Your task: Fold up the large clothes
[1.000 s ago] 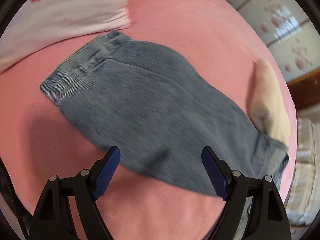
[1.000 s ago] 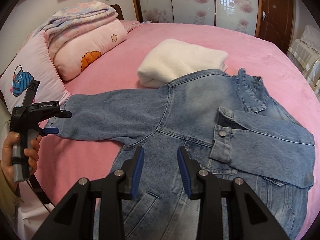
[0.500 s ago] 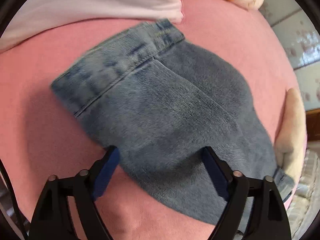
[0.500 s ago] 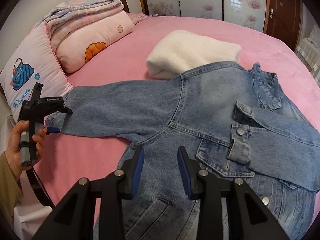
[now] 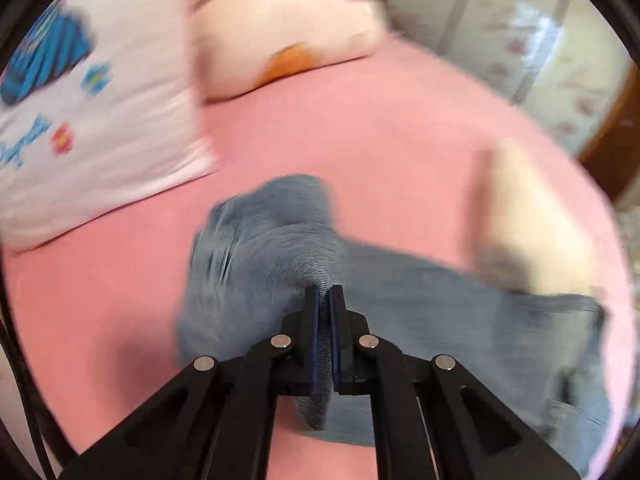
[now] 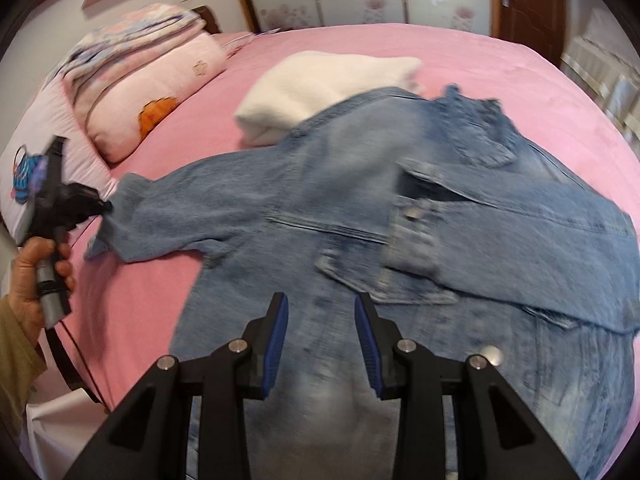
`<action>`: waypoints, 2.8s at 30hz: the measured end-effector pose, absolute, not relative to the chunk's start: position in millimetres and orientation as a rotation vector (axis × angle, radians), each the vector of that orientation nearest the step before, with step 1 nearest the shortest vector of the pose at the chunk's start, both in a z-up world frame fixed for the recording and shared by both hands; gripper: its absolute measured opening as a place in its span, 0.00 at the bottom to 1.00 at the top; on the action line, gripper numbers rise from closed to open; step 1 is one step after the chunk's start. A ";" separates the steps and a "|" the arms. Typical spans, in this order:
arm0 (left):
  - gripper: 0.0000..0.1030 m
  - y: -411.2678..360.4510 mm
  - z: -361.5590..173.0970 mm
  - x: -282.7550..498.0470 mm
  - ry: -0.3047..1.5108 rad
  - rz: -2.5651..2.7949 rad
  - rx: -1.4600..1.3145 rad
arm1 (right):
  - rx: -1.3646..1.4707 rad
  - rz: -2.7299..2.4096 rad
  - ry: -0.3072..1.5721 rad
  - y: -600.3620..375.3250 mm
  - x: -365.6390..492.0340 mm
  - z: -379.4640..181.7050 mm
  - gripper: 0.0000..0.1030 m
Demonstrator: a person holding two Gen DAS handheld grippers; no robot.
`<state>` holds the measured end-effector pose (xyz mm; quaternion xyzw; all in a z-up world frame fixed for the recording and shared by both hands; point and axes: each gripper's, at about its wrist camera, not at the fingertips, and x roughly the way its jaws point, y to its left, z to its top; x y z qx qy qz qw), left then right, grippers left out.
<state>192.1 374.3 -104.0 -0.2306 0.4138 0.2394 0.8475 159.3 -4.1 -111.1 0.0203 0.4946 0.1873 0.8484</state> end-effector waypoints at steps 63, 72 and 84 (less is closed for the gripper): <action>0.60 191.7 -183.3 177.0 1.032 0.194 -0.354 | -0.215 0.398 0.855 38.3 282.6 -76.9 0.03; 0.60 157.6 -185.5 168.5 1.044 0.115 -0.277 | 0.151 0.169 0.848 -179.1 249.1 -85.9 0.30; 0.69 173.3 -147.7 188.9 0.967 -0.039 -0.366 | 0.298 0.183 1.082 -262.0 275.4 -169.1 0.63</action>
